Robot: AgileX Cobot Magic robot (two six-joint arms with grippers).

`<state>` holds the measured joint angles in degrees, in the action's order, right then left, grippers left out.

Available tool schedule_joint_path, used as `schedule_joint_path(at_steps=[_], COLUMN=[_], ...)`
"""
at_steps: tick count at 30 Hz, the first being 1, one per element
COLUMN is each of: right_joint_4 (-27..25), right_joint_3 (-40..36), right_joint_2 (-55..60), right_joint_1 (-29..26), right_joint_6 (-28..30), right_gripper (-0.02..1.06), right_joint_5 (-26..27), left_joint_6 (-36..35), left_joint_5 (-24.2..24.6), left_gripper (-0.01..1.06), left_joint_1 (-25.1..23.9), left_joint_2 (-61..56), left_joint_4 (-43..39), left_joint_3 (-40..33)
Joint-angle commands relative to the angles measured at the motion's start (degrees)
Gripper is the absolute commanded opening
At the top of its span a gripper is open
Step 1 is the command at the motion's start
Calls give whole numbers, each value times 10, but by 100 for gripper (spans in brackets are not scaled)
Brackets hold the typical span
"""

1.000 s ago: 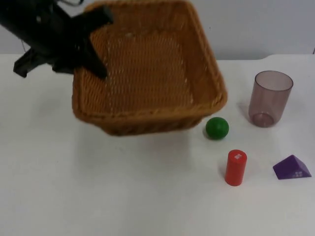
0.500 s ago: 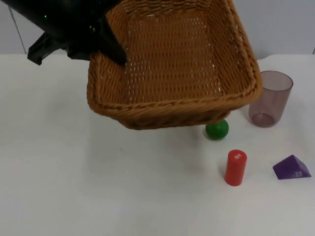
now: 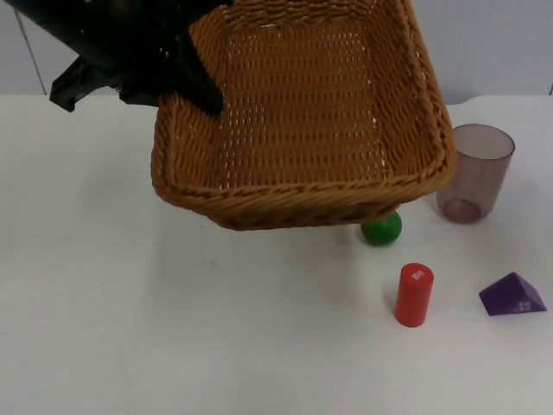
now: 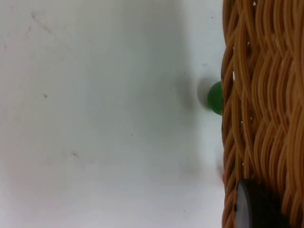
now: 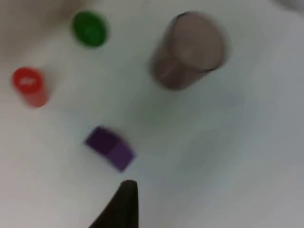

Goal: Pick up the basket with the left hand and place the triangular block into the basket with the right hand.

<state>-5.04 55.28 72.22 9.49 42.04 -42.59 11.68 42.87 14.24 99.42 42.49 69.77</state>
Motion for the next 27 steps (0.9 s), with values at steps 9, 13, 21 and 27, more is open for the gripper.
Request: schedule_joint_path(at_steps=[9, 13, 21, 27], right_joint_4=[-58, -53, -54, -55], right_joint_3=[3, 3, 3, 13], right_joint_2=[165, 218, 300, 322], right_joint_1=[4, 4, 4, 4], right_joint_6=[112, 117, 171, 235], right_gripper=[105, 105, 105, 105], right_joint_5=[-9, 8, 48, 102], left_joint_6=[16, 16, 16, 16], left_joint_5=[-4, -5, -12, -7], left_gripper=[0, 0, 0, 0], left_joint_1=[4, 4, 4, 4], left_joint_2=[-6, -6, -6, -6], left_joint_4=[10, 10, 10, 10], left_joint_3=[1, 1, 1, 1])
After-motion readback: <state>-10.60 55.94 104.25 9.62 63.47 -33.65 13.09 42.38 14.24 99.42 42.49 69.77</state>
